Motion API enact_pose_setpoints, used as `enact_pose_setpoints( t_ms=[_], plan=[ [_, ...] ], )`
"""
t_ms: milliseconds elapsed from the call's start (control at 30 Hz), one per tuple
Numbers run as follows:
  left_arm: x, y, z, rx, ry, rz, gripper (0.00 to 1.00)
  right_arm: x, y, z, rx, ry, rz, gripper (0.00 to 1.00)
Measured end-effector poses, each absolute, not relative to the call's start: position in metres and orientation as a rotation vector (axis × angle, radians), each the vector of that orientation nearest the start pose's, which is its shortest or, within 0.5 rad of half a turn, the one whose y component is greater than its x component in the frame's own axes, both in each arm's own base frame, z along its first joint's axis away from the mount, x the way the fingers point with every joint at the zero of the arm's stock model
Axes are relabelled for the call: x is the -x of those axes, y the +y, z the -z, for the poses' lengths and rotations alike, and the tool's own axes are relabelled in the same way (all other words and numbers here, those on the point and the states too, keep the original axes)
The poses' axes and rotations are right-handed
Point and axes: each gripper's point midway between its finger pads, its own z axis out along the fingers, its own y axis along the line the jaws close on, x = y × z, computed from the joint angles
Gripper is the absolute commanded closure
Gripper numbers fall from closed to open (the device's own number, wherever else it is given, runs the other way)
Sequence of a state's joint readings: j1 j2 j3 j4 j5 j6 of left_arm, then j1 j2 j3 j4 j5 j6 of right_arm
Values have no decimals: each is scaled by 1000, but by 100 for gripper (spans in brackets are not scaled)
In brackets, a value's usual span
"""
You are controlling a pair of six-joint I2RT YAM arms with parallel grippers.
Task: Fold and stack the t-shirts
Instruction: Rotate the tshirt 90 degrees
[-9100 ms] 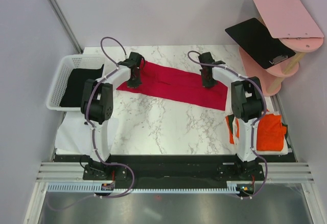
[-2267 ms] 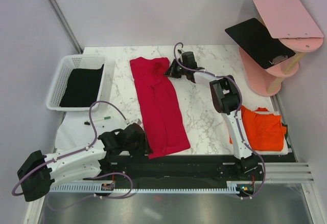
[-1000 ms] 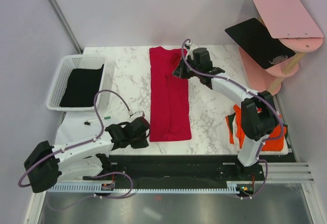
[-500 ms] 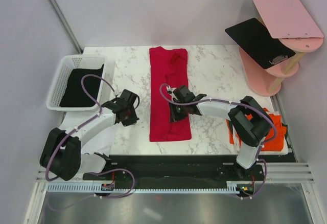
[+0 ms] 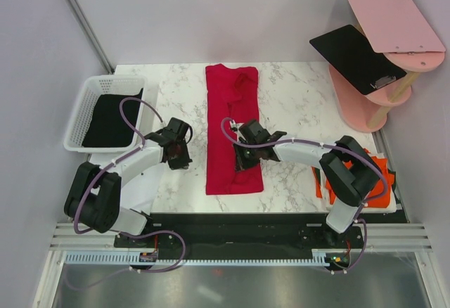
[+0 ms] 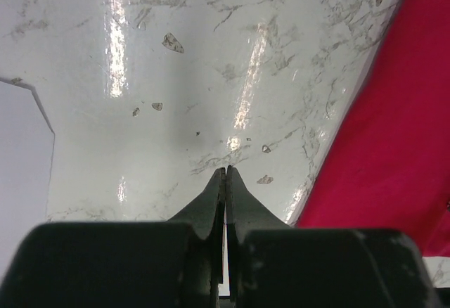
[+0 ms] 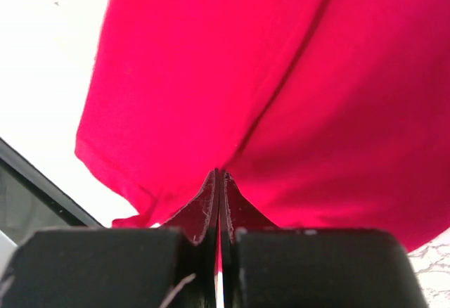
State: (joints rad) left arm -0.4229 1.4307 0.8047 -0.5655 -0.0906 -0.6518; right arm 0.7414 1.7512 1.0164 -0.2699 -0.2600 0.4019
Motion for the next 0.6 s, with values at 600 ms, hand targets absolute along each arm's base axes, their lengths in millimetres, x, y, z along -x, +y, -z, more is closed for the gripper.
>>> enact_pose_setpoints(
  t_ms=[600],
  plan=[
    [-243, -124, -21, 325, 2774, 180, 98, -195, 341, -45, 695, 2635, -818, 100]
  ],
)
